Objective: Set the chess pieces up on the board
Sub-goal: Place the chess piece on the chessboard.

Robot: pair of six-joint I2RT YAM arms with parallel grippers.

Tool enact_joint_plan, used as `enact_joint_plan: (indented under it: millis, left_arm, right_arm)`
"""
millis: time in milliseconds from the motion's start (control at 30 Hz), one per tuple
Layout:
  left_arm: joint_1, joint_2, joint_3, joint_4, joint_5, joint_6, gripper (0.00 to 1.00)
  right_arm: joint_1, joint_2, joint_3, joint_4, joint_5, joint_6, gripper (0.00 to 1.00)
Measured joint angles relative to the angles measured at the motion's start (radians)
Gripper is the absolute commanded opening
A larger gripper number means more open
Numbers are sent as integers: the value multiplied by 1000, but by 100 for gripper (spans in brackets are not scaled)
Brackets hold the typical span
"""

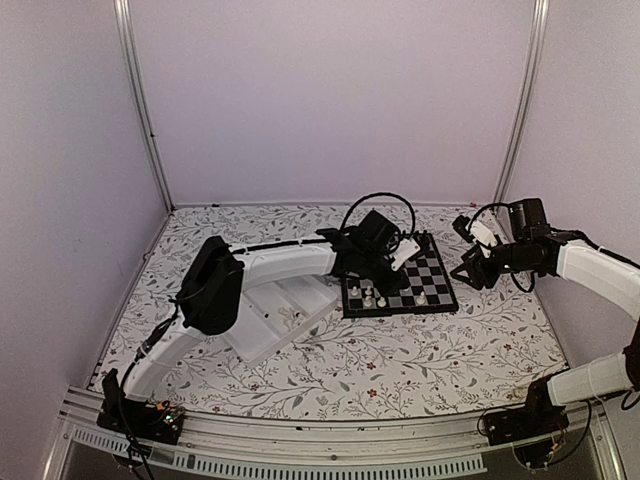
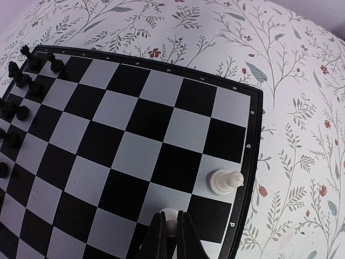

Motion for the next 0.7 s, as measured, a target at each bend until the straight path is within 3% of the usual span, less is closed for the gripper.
enact_joint_plan:
  millis: [567,700]
  left_arm:
    - [0,37,32,1,-2,0,8]
    - [0,43,32,3,-2,0,15]
  right_arm:
    - [0,8,0,0,0,0,60]
    - [0,8,0,0,-1,0,60]
